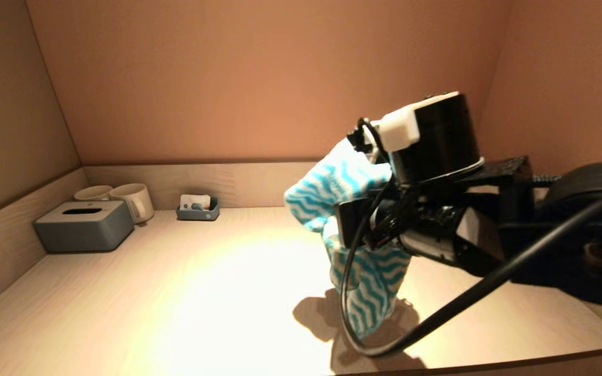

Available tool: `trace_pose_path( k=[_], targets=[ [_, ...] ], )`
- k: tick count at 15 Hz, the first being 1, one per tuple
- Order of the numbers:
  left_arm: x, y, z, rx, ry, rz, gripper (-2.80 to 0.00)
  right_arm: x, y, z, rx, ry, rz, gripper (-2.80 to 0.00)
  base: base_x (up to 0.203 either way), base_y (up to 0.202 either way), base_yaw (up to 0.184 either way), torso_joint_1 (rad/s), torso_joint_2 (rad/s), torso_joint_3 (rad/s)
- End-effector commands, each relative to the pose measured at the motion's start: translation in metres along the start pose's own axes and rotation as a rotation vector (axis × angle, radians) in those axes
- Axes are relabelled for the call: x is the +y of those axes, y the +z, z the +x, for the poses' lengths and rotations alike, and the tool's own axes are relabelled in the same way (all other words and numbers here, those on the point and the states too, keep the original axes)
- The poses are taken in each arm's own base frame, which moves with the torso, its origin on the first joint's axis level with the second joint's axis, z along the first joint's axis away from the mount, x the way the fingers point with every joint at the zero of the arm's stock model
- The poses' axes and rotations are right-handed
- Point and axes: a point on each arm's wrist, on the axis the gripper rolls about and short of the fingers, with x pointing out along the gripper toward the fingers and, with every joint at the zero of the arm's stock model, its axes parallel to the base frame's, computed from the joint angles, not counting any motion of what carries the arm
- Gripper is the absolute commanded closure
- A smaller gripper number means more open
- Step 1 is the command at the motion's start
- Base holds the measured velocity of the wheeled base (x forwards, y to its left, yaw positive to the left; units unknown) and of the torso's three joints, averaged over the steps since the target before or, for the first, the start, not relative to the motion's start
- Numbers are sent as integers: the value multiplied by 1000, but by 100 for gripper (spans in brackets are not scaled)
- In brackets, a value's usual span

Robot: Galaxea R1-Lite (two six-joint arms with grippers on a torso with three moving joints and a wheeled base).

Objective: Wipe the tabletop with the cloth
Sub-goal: Place the tablecloth

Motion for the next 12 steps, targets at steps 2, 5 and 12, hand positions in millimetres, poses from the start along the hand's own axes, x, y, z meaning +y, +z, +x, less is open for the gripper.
trace_pose_path(
  k=[2,5,12],
  targets=[
    [0,0,0,0,0,0,0,-44,10,-13,-52,-142,66,0,0,0,0,0,0,0],
    [0,-1,0,2,0,0,0,-96,8,-19,-57,-313,123,0,0,0,0,0,0,0],
    [0,0,0,0,0,0,0,-164,-9,-40,-27,-498,194,0,0,0,0,0,0,0]
  ],
)
